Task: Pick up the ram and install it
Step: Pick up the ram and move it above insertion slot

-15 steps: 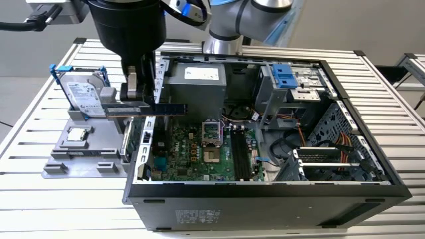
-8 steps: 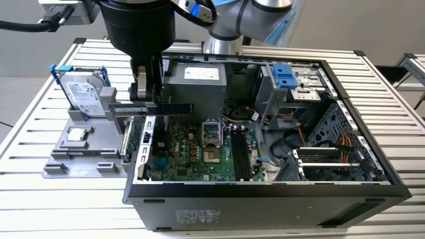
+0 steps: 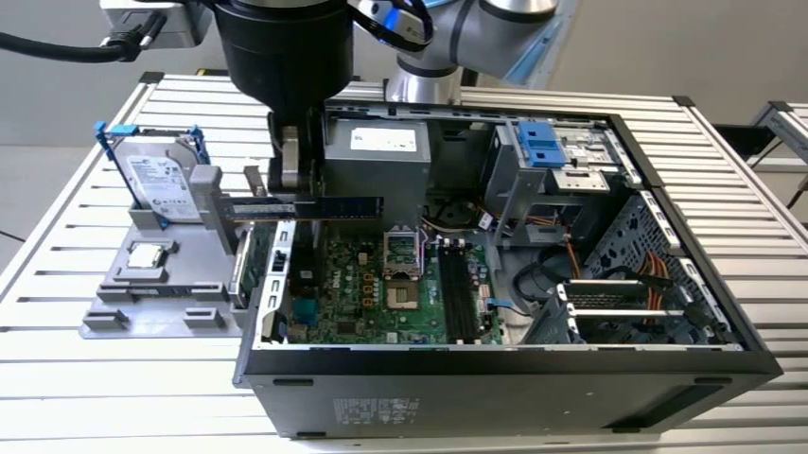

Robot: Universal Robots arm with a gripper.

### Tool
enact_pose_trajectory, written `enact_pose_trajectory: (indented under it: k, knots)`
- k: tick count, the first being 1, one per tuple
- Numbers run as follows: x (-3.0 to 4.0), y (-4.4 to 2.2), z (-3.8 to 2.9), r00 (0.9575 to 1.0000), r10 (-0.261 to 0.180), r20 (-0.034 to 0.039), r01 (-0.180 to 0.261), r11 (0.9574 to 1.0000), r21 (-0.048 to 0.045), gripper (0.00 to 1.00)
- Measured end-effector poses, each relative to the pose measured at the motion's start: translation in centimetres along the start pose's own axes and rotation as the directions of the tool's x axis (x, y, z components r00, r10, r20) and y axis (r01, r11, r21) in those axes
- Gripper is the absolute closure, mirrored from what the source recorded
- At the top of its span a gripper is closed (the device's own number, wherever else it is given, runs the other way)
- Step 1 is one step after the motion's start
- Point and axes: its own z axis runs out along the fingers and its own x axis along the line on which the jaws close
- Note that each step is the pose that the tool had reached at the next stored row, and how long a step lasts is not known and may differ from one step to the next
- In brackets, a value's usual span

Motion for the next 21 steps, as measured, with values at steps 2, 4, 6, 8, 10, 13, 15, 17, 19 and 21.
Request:
enact_pose_trajectory:
  k: [2, 4, 6, 8, 10, 13, 15, 17, 19, 21]
  knots:
    - [0.01, -0.32, 0.00, 1.0000, 0.000, 0.0000, 0.000, 1.0000, 0.0000, 1.00]
    - [0.02, -0.65, 0.00, 1.0000, 0.000, 0.0000, 0.000, 1.0000, 0.0000, 1.00]
    - [0.03, -0.96, -0.01, 1.0000, 0.000, 0.0000, 0.000, 1.0000, 0.0000, 1.00]
    - [0.03, -1.25, -0.02, 1.0000, 0.000, 0.0000, 0.000, 1.0000, -0.0001, 1.00]
    - [0.04, -1.56, -0.02, 1.0000, 0.000, 0.0000, 0.000, 1.0000, 0.0000, 1.00]
    - [0.05, -1.99, -0.02, 1.0000, 0.000, 0.0000, 0.000, 1.0000, 0.0000, 1.00]
    - [0.06, -2.28, -0.02, 1.0000, 0.000, 0.0000, 0.000, 1.0000, 0.0000, 1.00]
    - [0.07, -2.57, -0.03, 1.0000, 0.000, 0.0000, 0.000, 1.0000, 0.0000, 1.00]
    - [0.08, -2.87, -0.03, 1.0000, 0.000, -0.0001, 0.000, 1.0000, -0.0001, 1.00]
    - [0.08, -3.16, -0.03, 1.0000, 0.000, 0.0000, 0.000, 1.0000, 0.0000, 1.00]
